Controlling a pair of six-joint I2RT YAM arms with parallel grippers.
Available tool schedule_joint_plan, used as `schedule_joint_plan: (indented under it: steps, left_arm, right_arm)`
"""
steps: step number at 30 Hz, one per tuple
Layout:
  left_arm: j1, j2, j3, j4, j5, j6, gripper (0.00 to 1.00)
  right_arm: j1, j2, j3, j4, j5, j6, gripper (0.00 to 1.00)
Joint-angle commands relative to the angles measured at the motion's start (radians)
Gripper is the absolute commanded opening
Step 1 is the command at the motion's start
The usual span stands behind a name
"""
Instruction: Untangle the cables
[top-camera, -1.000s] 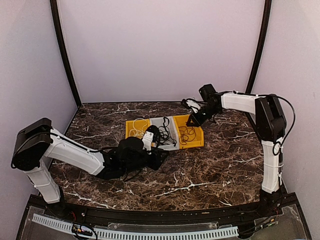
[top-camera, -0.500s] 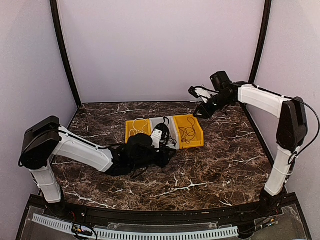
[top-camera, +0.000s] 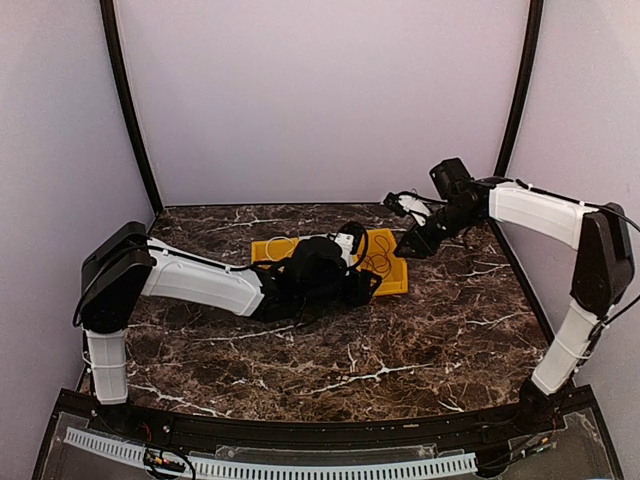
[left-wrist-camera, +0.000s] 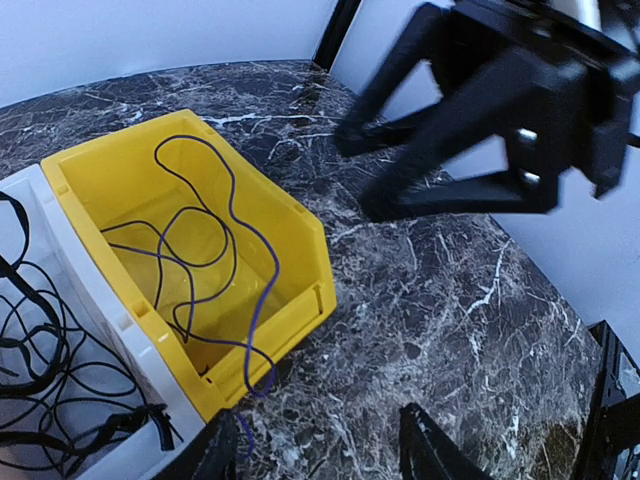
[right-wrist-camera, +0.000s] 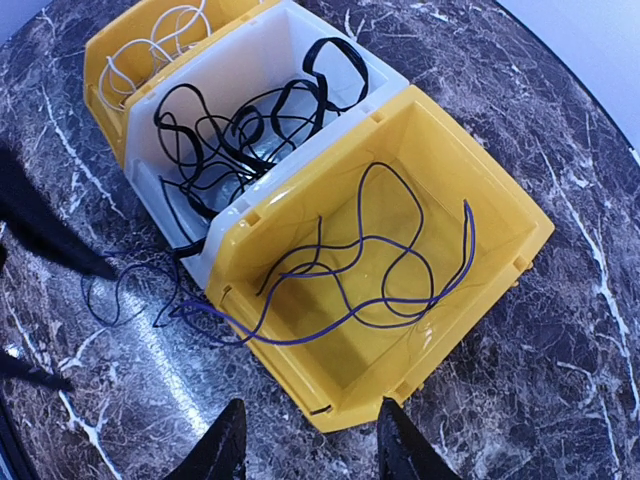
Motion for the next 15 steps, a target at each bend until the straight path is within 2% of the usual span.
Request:
schedule_joint_plan:
  steps: [1,8,10,15]
  left_arm:
    - [0.051,0.041,0.08,-0.113,0.06,-0.076,0.53]
    - [0.092,0.144,0.225,-0.161,0.215,-0.021,0.49]
    - [0.098,0.17,0.26,-0.183,0.248,-0.008,0.45]
    - [0.108,0.195,0.288,-0.182,0.269,-0.006,0.15]
  right_arm:
    - [-0.008,-0.146,-0.081,0.012,-0.007,-0.028,0.41]
    - [-0.031,-0.315,-0.201,0.017,0.02,-0.022,0.41]
    - [-0.038,-0.341,-0.216,0.019,0.025,-0.019,0.41]
    - [-0.061,-0.381,-0.232,0.013,0.03,-0.016,0.39]
